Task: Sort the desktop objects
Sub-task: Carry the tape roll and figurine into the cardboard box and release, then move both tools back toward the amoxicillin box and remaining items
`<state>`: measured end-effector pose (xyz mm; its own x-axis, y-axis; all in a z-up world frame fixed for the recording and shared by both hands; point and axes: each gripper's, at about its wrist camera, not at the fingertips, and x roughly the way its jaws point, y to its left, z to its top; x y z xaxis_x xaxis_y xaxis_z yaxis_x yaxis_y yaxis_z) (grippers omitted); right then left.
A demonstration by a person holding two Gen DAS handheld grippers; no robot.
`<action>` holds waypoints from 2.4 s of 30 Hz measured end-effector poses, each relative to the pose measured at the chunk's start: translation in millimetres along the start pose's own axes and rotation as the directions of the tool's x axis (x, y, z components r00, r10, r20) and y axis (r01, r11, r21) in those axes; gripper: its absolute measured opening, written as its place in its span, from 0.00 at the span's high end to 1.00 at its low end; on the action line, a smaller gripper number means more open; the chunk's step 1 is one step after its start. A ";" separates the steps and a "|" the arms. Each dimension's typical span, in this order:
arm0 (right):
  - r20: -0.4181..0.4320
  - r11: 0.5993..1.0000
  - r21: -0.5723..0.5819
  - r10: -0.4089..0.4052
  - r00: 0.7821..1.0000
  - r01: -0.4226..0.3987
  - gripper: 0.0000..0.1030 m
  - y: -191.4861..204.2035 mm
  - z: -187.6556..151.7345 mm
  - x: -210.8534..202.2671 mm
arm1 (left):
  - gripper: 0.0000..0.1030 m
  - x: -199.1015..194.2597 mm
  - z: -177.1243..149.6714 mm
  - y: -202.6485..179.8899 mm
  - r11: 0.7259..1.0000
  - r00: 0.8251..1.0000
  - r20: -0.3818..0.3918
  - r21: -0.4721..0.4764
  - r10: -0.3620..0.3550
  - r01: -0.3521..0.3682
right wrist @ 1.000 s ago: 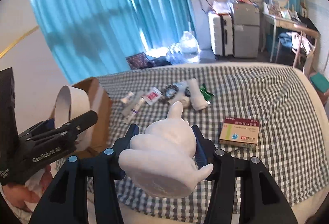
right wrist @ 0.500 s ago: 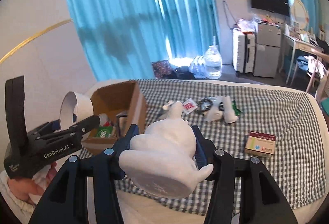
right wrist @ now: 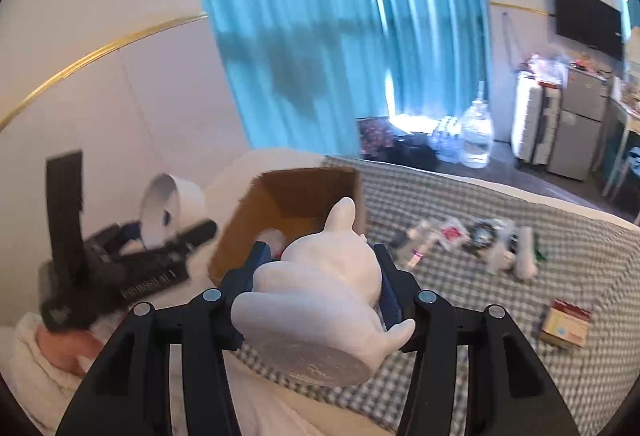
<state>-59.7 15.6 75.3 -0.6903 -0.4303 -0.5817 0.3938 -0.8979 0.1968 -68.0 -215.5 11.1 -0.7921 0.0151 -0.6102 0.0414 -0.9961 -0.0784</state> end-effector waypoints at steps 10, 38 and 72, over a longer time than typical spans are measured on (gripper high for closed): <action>-0.117 0.997 0.005 0.080 0.990 -0.080 0.50 14.5 39.5 125.2 | 0.19 101.0 -4.9 26.1 0.999 0.992 -0.123 -0.044 0.013 -0.018; -0.072 0.991 0.135 0.024 0.997 -0.014 0.20 -22.2 83.7 163.4 | 0.03 133.2 2.6 20.2 0.994 0.981 -0.181 -0.072 0.063 -0.077; 0.067 0.871 0.343 -0.396 0.916 0.352 0.13 -203.4 -87.0 -117.3 | 0.00 -3.4 -43.7 -216.2 0.994 0.998 -0.062 0.113 0.010 -0.003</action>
<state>-6.0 256.8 34.8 -0.8287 -0.0442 -0.5579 -0.1080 -0.9655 0.2369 -47.6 3.7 -4.3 -0.7525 0.0104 -0.6586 -0.0252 -0.9996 0.0130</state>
